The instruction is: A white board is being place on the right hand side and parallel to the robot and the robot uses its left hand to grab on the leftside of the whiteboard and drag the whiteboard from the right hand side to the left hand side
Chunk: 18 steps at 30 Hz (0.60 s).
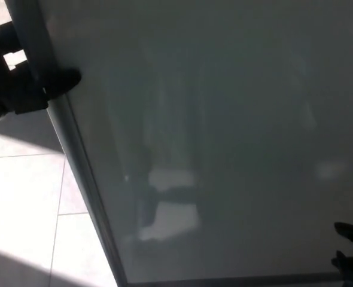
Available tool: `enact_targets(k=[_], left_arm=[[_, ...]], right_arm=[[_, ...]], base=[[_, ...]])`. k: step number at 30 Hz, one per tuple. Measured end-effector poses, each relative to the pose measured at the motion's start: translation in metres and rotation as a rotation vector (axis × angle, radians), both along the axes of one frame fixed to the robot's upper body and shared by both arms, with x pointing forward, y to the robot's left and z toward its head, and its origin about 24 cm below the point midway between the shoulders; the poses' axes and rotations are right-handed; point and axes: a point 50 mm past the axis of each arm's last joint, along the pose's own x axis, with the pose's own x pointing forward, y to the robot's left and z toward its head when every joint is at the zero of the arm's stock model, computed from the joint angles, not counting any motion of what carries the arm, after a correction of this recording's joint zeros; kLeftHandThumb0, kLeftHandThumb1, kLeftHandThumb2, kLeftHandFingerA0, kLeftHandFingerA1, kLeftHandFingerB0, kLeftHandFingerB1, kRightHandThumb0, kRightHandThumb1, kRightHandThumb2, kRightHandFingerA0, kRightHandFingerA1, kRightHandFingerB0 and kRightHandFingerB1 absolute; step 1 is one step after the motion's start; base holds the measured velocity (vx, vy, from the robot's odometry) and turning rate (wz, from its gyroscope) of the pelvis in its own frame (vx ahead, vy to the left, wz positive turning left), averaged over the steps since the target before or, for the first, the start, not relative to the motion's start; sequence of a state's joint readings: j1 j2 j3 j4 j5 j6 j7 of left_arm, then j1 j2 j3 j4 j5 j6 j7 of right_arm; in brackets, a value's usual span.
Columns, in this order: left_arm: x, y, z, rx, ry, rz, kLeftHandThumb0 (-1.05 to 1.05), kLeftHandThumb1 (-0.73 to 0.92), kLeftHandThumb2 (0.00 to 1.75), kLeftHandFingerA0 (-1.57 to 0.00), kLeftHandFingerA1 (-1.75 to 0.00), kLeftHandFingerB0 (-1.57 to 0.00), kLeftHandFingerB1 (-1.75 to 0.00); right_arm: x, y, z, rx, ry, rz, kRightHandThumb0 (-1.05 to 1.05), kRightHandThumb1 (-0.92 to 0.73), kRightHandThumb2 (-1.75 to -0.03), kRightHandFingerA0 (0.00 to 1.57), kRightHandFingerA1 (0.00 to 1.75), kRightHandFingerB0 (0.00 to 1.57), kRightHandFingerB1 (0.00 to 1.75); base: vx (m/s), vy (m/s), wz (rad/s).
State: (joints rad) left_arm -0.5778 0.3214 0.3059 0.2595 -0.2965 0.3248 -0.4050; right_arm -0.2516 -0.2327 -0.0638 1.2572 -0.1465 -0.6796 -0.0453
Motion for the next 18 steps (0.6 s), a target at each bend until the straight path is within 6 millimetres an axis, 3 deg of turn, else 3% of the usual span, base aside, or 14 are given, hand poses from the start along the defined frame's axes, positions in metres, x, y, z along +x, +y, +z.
enact_targets(k=[3, 4, 7, 8, 9, 17, 18], left_arm=[[-0.002, 0.016, 0.002, 0.015, 0.014, 0.028, -0.17, 0.63, 0.56, -0.76, -1.66, -0.64, -0.67], [-0.003, 0.021, 0.003, 0.021, 0.017, 0.04, -0.1, 0.66, 0.53, -0.71, -1.75, -0.64, -1.56], [-0.005, 0.038, 0.004, 0.011, 0.025, 0.075, -0.1, 0.66, 0.53, -0.71, -1.75, -0.64, -1.56], [-0.006, 0.045, 0.005, 0.01, 0.028, 0.092, -0.1, 0.65, 0.58, -0.69, -1.75, -0.54, -1.66], [-0.007, 0.05, 0.005, 0.006, 0.03, 0.107, -0.09, 0.67, 0.54, -0.71, -1.75, -0.61, -1.6], [-0.019, 0.098, 0.002, -0.063, 0.034, 0.232, -0.08, 0.66, 0.55, -0.75, -1.75, -0.66, -1.57], [-0.021, 0.102, 0.002, -0.066, 0.029, 0.244, -0.06, 0.67, 0.53, -0.74, -1.75, -0.7, -1.24]], right_arm=[[0.001, 0.0, 0.0, -0.002, -0.001, 0.0, -0.49, -0.64, -1.06, 0.56, 0.65, 0.26, 0.51], [0.001, 0.0, 0.0, -0.002, 0.0, 0.0, -0.55, -0.82, -0.64, 0.58, 0.48, 0.38, 0.4], [0.002, 0.001, 0.001, 0.002, -0.004, 0.001, -0.55, -0.82, -0.64, 0.58, 0.48, 0.38, 0.4], [0.002, 0.001, 0.001, 0.003, -0.005, 0.0, -0.54, -0.83, -0.64, 0.57, 0.48, 0.37, 0.4], [0.002, 0.001, 0.001, 0.004, -0.005, -0.002, -0.46, -0.63, -1.05, 0.56, 0.67, 0.25, 0.52], [0.002, 0.0, 0.001, 0.01, -0.008, -0.012, -0.46, -0.63, -1.06, 0.56, 0.66, 0.25, 0.52], [0.002, 0.0, 0.001, 0.01, -0.008, -0.012, -0.47, -0.63, -1.06, 0.55, 0.66, 0.25, 0.51]], base=[[0.0, 0.0, 0.0], [0.0, 0.0, 0.0], [0.0, 0.0, 0.0], [0.0, 0.0, 0.0], [0.0, 0.0, 0.0], [0.0, 0.0, 0.0], [0.0, 0.0, 0.08]])
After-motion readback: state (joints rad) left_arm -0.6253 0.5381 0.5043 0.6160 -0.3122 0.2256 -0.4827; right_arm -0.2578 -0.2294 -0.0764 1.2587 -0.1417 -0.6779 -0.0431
